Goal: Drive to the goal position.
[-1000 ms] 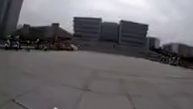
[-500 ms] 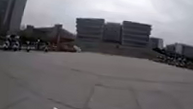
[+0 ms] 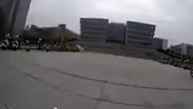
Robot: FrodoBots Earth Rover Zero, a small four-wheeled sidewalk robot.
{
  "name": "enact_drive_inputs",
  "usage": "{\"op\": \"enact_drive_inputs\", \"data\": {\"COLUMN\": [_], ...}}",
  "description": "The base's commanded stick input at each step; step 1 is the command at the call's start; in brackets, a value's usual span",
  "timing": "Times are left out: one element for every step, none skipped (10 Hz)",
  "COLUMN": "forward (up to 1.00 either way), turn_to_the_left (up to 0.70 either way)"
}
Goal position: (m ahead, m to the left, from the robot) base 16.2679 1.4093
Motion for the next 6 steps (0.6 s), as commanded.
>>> {"op": "enact_drive_inputs", "data": {"forward": [1.00,1.00,1.00,1.00,1.00,1.00], "turn_to_the_left": [-0.34,-0.34,-0.34,-0.34,-0.34,-0.34]}}
